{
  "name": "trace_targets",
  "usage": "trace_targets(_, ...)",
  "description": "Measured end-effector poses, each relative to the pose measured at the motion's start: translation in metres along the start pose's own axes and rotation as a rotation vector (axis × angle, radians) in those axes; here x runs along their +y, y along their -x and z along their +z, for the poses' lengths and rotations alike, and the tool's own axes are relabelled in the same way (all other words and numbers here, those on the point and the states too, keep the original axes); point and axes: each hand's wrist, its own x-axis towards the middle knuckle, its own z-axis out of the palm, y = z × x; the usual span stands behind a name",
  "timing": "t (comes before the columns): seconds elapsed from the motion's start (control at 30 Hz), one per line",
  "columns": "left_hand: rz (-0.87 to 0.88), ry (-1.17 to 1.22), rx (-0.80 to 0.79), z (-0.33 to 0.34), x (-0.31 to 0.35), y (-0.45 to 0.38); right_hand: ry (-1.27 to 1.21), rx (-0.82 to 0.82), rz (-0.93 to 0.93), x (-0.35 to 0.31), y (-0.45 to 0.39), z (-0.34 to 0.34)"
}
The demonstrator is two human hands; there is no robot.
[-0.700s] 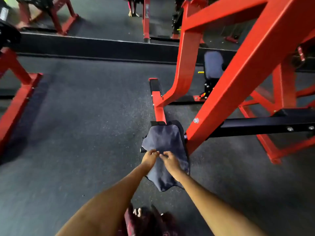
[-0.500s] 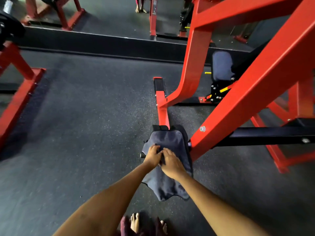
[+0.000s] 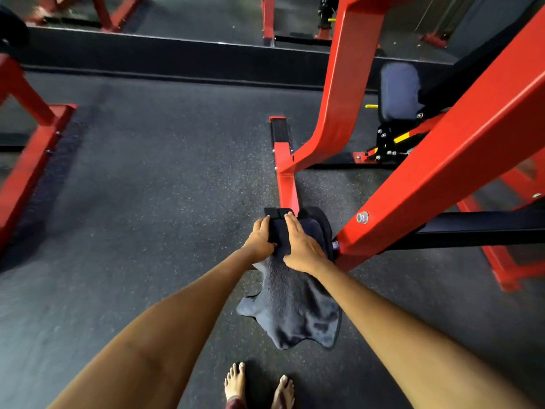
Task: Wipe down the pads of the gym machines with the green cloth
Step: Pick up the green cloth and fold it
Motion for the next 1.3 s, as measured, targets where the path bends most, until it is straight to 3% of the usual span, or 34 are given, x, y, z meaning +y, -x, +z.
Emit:
trace_targets(0.07,-0.007,-0.179,0.088,-0.005,-0.001,0.001,0.033,0.000,-0.010,-0.002,-0.003,-0.002)
trace_targets(0.17,0.115,-0.420,0.186,-0.007,-0.003,0.008,0.057,0.027,-0.030,-0.004,-0.006,-0.002)
trace_targets(0.37,0.347,-0.213,0.235,-0.008,-0.007,0.037,0.136,0.015,-0.076,-0.006,0.001,0.003)
trace_targets(0.53,0.299,-0.175,0.159,-0.018,-0.006,0.069,0.108,0.109,-0.146,-0.022,0.027,0.003)
trace_targets(0.67,0.181,-0.155,0.132,-0.020,-0.009,0.102,0.428,0.217,-0.271,-0.041,0.059,-0.009)
trace_targets(0.87,0.110,-0.156,0.158,-0.029,-0.002,0.157,0.532,0.381,-0.199,-0.073,0.091,-0.033)
trace_targets(1.0,0.239,-0.121,0.216,-0.041,-0.007,0.206,0.325,0.327,0.063,-0.107,0.117,-0.041)
trace_targets(1.13,0.351,-0.186,0.339,-0.052,-0.019,0.244,-0.084,0.294,0.225,-0.131,0.141,-0.036)
trace_targets(1.3,0.146,0.065,0.452,-0.054,-0.003,0.283,-0.695,0.183,0.305,-0.161,0.179,-0.018)
